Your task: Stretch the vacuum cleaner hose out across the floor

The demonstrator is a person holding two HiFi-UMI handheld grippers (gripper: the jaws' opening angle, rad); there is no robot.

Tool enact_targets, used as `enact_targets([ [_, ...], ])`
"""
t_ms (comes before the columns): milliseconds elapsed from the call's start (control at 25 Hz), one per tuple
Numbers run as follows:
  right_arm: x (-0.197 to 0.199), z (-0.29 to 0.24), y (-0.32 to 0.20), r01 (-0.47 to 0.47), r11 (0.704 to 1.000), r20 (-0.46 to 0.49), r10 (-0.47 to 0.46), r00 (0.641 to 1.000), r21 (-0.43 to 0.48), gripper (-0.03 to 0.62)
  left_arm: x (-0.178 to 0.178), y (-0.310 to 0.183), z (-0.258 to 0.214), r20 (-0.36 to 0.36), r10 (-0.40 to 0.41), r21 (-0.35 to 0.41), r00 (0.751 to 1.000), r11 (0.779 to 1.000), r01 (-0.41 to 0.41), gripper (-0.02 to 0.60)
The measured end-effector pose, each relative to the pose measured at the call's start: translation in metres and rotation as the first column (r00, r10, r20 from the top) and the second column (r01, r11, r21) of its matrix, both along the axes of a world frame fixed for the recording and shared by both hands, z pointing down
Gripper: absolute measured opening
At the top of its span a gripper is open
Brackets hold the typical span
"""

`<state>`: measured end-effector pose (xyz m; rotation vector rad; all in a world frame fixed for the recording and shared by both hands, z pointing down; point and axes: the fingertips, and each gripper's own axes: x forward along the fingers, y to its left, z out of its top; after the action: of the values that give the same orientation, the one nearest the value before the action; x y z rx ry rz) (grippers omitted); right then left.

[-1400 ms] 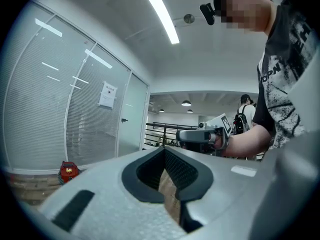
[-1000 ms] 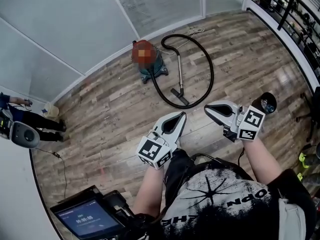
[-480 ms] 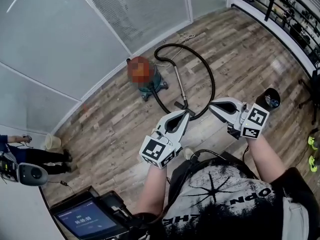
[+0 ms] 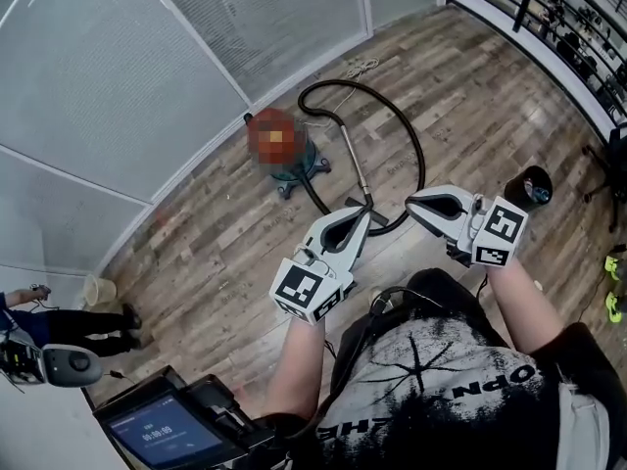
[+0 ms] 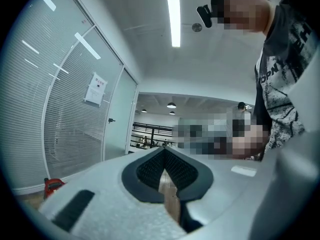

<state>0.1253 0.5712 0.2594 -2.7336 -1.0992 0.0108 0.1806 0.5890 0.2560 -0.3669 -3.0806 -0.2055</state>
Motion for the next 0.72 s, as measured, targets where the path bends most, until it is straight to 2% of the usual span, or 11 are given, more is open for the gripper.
enact_targets([
  [240, -0.009, 0.000, 0.038, 0.017, 1.000, -0.011, -0.017, 1.000, 0.017, 0.008, -0.007, 0.037, -0.001, -0.005, -0.011, 0.005, 1.000, 1.000, 0.011, 0.000],
  [400, -0.014, 0.005, 0.069, 0.078, 0.996, -0.025, -0.078, 0.997, 0.034, 0.008, -0.013, 0.063, -0.003, -0.022, -0.039, 0.011, 0.999, 0.999, 0.039, 0.000],
  [720, -0.057, -0.016, 0.155, 0.186, 0.982, -0.024, -0.187, 0.982, -0.022, 0.008, -0.051, 0.132, -0.014, -0.049, -0.139, 0.001, 0.989, 0.990, 0.139, 0.000],
])
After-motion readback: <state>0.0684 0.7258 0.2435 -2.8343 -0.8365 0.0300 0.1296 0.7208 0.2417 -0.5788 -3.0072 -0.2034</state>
